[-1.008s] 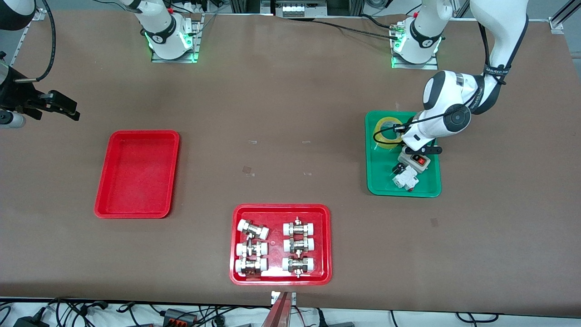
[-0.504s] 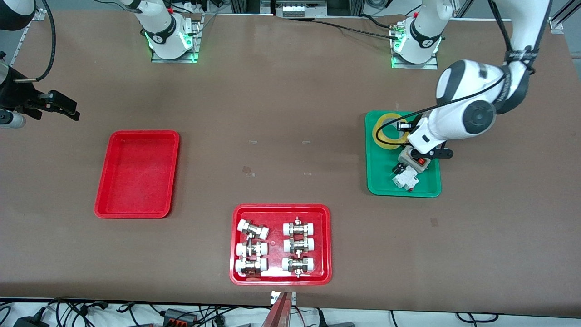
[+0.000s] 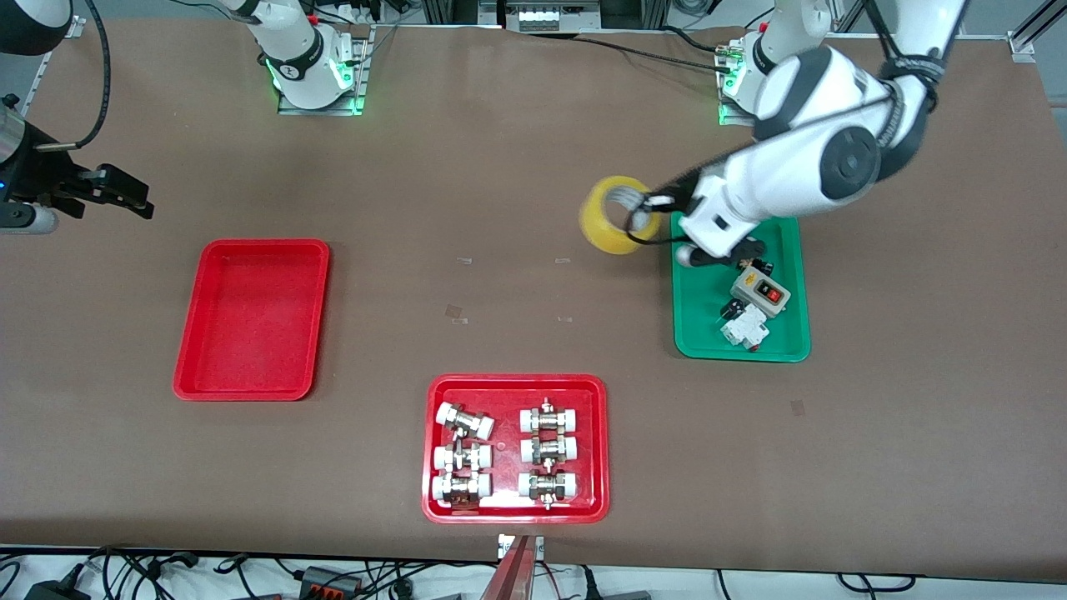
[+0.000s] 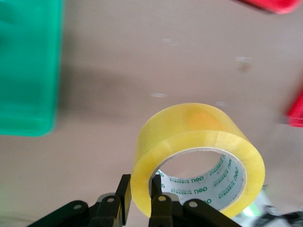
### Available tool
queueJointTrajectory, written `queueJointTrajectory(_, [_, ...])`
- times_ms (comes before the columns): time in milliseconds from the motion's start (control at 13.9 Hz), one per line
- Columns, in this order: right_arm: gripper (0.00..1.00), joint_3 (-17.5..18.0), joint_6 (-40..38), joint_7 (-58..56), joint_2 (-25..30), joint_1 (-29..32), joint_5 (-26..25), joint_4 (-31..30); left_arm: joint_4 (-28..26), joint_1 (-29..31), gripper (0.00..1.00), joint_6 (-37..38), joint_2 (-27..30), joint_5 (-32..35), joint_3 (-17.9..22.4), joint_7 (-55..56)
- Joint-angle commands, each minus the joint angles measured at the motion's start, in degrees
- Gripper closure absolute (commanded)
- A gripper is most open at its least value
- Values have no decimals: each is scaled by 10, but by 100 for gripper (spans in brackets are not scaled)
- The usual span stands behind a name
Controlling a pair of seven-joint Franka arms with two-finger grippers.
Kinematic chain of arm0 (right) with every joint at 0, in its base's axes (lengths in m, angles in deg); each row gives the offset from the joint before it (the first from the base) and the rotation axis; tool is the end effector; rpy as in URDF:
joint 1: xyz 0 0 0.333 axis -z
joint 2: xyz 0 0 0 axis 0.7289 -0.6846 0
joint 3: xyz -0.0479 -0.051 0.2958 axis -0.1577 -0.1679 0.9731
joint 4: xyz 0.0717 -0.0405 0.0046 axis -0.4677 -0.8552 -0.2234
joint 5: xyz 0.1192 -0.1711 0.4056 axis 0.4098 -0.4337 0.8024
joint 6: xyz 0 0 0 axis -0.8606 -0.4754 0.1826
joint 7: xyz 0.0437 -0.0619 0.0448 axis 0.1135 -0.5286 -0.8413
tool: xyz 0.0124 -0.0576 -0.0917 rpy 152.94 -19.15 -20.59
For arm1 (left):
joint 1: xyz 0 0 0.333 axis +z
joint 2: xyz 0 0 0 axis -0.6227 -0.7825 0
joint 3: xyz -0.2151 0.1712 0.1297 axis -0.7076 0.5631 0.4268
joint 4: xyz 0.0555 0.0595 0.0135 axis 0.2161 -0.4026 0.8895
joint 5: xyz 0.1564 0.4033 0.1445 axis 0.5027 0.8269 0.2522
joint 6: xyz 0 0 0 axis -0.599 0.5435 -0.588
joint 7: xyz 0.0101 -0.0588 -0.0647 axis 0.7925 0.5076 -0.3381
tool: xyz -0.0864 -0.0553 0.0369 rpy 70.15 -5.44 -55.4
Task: Left arm passes tape to right arm into tray
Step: 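Lift the tape with the left gripper while the right gripper approaches, then close the right gripper on the tape held by the left gripper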
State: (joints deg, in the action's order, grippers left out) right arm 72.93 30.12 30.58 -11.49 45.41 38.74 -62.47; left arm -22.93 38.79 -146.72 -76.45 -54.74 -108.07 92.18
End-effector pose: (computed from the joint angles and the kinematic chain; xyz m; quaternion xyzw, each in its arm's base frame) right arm 0.6126 -0.0185 0.5424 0.9998 0.0082 -0.0174 0.0078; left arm 0.5732 -0.3316 0.4279 0.9566 0.1240 -0.1860 0.1870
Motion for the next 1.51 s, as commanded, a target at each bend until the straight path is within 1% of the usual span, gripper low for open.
queueJointTrajectory(0, [0,-1,-8,3,-26,-26,5,12,79,-13,86,-34,-50,-33,-40,76])
queueJointTrajectory(72, [0,-1,-6,0,-42,-38,4,12,96,-37,86,-65,-63,-36,-41,103])
queueJointTrajectory(144, [0,-1,-10,0,-69,-51,4,20,104,-57,86,-99,-71,-37,-41,124])
queueJointTrajectory(288, [0,-1,-3,-1,-89,-81,15,33,105,-93,86,-189,-77,-42,-42,158])
queueJointTrajectory(432, [0,-1,-7,0,-112,-90,79,68,104,-108,86,-233,-78,-58,-42,163])
queueJointTrajectory(576, [0,0,-6,-3,-118,-100,133,77,103,-109,86,-249,-78,-63,-42,163])
queueJointTrajectory(648, [0,1,-3,-3,-120,-102,178,80,101,-111,86,-251,-78,-65,-43,163])
queueJointTrajectory(792, [0,2,-7,-14,-122,-103,283,84,99,-111,86,-251,-78,-65,-43,163])
queueJointTrajectory(1080, [0,3,-3,-25,-125,-121,430,100,96,-110,86,-250,-78,-66,-42,163])
queueJointTrajectory(1152, [0,3,-1,-26,-132,-127,479,102,96,-111,86,-250,-78,-66,-42,163])
queueJointTrajectory(1224, [0,3,1,-30,-144,-132,512,111,95,-111,86,-250,-79,-66,-42,163])
queueJointTrajectory(1296, [0,3,4,-37,-161,-137,529,128,95,-111,86,-250,-80,-66,-42,163])
queueJointTrajectory(1440, [0,3,13,-40,-184,-160,533,148,95,-110,86,-250,-81,-66,-42,163])
